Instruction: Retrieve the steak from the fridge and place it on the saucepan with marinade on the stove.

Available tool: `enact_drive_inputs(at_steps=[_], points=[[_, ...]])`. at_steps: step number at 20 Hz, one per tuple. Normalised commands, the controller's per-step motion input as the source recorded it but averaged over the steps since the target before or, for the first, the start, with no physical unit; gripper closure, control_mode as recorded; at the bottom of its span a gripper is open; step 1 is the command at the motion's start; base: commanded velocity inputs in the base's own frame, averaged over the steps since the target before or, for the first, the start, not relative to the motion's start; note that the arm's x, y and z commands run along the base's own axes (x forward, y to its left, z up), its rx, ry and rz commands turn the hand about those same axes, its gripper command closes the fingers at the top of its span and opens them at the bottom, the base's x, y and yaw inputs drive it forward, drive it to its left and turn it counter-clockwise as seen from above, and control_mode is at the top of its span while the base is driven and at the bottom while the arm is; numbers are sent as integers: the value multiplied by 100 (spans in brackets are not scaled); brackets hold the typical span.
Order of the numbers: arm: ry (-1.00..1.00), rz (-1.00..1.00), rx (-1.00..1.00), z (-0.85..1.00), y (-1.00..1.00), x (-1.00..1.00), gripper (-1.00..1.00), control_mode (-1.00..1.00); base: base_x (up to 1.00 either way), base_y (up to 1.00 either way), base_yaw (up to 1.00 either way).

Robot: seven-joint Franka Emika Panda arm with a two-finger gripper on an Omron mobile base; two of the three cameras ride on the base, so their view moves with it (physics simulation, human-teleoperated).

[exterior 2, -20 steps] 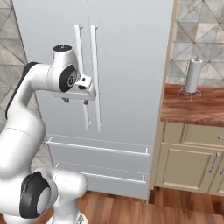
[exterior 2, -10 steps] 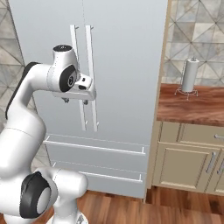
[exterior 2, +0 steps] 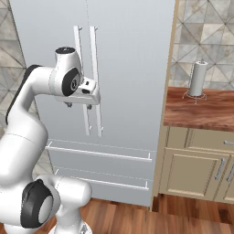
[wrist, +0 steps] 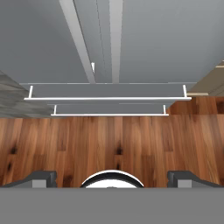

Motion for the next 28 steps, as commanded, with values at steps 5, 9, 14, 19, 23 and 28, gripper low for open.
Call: enact_drive_inputs(at_steps=[5,9,14,19,23,28], points=[[0,0,0,0,0,0,-100,100,-4,0,0],[0,0,0,0,0,0,-100,100,0,0,-4],[0,0,0,0,0,0,-100,100,0,0,-6],[0,0,0,0,0,0,-100,100,0,0,-4],[0,0,0,0,0,0,-100,100,0,0,0],[0,0,0,0,0,0,-100,-100,0,0,0]])
